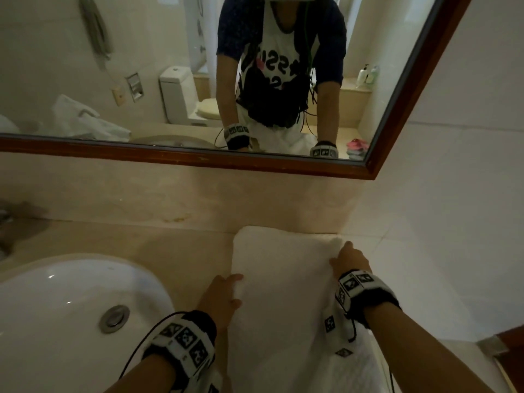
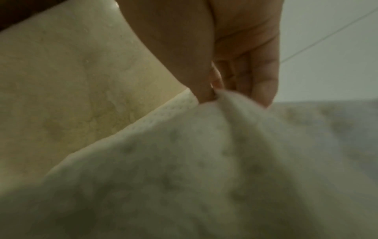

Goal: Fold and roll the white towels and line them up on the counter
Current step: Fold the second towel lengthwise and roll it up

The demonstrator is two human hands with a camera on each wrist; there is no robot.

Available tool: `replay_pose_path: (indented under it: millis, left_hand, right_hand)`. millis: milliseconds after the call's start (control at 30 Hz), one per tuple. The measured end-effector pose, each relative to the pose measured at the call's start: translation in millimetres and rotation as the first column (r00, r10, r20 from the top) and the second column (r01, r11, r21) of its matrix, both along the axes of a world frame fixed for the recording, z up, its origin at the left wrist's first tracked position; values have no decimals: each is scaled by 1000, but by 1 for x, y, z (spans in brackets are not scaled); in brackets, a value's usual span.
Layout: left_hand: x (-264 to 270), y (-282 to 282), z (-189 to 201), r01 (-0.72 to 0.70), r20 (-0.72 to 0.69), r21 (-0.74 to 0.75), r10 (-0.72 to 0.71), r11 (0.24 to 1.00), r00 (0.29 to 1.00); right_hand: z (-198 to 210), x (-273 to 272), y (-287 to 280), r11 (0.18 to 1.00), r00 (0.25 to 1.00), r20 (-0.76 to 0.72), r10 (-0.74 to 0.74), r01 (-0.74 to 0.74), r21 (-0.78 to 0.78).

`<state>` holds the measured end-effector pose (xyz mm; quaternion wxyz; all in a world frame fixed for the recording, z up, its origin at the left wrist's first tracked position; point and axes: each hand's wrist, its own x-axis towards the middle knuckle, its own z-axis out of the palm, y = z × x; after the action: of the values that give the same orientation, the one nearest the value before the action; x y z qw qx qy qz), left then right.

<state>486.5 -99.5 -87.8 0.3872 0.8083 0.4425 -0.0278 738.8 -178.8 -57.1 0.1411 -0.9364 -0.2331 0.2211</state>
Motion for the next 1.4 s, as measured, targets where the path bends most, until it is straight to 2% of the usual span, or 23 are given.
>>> replay_pose_path:
  millis: [133,233,300,333,400,500,667,767,833,933,1000,1067,1133,1200,1267,1333,1400]
  left_hand:
    - [-11,-4,5,-84,52,-101,90,991,995]
    - [-17,-8,10,-194,50,-188,207,963,977]
    - [-18,-14,14,-184,34,-183,193,966,981]
    - [-18,-19,17,-145,26,-158,151,977,988]
    - [-17,-30,21,-56,14,-96,57,994,998]
    - [-18,-44,26,-17,20,-59,19,998,1000]
    - [-35,-69,14,-106,84,-91,114,990,990]
    - [-44,-88,4,-137,60,-104,144,985,988]
    - [-48,-95,4,-191,94,-115,202,975,975]
    - [-46,-89,10,-275,160,-87,286,957,945]
    - [-39,-86,15,-276,201,-31,276,961,940]
    - [-34,-89,17,-275,193,-3,270,962,943]
    - [-36,-96,15,-292,129,-47,296,955,946]
    - [-46,-101,9,-341,88,-159,357,927,930]
    - [-62,-110,6,-399,97,-352,457,847,884]
    - [-78,-130,12,-393,75,-566,520,724,851]
    - [-91,-152,16,-361,14,-685,507,633,862]
  right_hand:
    - [-2,-2,-26,991,992,-90,-84,92,97]
    - [-6,-15,-54,990,964,-251,-84,110,91]
    - [0,-34,-70,987,923,-376,-82,128,97]
    - [2,-44,-76,989,920,-387,-60,107,101]
    - [5,-63,-86,995,945,-327,12,23,102]
    - [5,-92,-102,986,960,-278,14,32,162]
    - [-3,-129,-125,988,967,-254,-35,72,137]
    - [-2,-146,-137,993,980,-196,-19,42,115]
    - [2,-144,-145,989,991,-135,-21,40,141]
    - [9,-127,-153,963,989,-101,-106,128,236]
    - [7,-118,-155,951,986,-99,-133,155,267]
    - [-3,-117,-158,953,976,-139,-166,195,233]
    - [-14,-121,-163,951,967,-175,-184,220,217]
    - [-17,-128,-170,939,953,-250,-170,234,253]
    - [-11,-135,-182,934,906,-399,-139,253,251]
    - [-1,-146,-201,959,787,-603,-130,255,126]
    - [0,-157,-218,990,715,-693,-98,143,7]
